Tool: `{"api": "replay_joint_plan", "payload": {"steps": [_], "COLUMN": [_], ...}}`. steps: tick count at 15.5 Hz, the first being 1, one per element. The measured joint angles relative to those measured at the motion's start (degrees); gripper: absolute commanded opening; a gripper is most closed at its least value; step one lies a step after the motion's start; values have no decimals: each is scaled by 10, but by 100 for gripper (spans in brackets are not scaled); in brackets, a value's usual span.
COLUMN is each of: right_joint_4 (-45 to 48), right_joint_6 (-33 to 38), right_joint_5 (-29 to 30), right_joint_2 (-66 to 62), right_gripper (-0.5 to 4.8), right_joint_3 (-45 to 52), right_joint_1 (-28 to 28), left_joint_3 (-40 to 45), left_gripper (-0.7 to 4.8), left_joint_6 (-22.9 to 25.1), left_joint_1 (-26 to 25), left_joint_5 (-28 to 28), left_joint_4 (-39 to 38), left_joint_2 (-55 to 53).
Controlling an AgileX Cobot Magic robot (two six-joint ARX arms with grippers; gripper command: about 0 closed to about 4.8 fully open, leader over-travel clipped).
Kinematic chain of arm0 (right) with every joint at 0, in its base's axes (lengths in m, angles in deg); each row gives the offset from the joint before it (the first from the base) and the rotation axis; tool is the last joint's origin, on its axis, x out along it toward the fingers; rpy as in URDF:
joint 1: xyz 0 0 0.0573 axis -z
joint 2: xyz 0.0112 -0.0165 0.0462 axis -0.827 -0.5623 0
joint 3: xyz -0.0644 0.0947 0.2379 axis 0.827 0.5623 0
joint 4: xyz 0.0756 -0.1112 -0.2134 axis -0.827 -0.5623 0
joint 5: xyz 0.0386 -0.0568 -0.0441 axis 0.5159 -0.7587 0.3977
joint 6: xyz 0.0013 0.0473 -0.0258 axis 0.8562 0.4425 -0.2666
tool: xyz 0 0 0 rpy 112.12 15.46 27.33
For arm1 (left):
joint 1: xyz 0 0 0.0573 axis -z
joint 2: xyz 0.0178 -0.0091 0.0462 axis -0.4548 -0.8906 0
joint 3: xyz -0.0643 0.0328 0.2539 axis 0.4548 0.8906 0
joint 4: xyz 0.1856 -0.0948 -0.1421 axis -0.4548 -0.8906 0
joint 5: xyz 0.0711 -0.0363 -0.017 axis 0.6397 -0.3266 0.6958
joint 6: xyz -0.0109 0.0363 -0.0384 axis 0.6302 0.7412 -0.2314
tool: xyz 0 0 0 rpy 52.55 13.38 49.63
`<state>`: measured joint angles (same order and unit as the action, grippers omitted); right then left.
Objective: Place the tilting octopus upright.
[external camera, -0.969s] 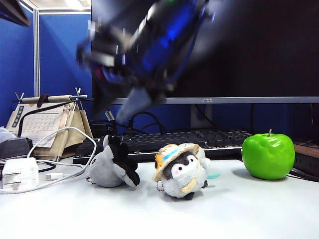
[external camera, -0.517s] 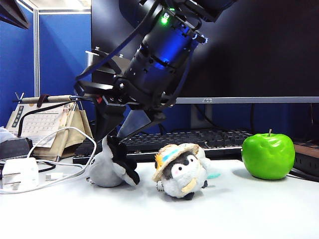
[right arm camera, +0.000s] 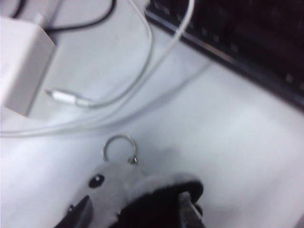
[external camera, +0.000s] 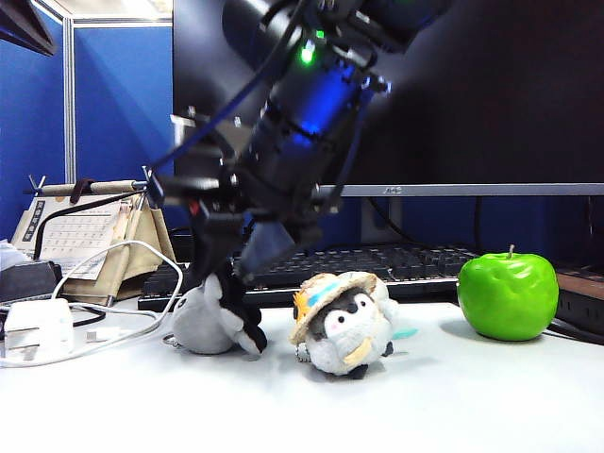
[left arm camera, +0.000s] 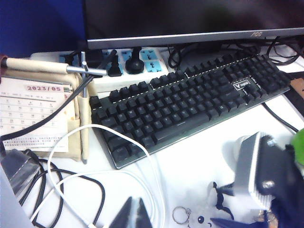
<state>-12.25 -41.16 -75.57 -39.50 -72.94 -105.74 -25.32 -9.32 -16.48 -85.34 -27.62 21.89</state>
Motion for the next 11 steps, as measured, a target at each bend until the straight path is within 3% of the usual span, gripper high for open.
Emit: {"api": "replay_joint_plan", "payload": {"steps": [5,7,11], "right_joint_4": [-3,-3,-3], "right_joint_6": [8,8,9], "right_joint_5": [-1,-1,-1], "right_joint_2": [-3,-3,-3], "right_gripper": [197,88,22], "right_joint_3": [-1,-1,-1], "right_joint_1": [0,0,0], "left_joint_3": [0,0,0], "left_gripper": [-2,-2,-2], "left_joint_6": [0,0,0], "left_joint_1": [0,0,0], "left_joint_5": [0,0,0], "left_joint_4": [0,0,0], "left_joint_2": [0,0,0]}}
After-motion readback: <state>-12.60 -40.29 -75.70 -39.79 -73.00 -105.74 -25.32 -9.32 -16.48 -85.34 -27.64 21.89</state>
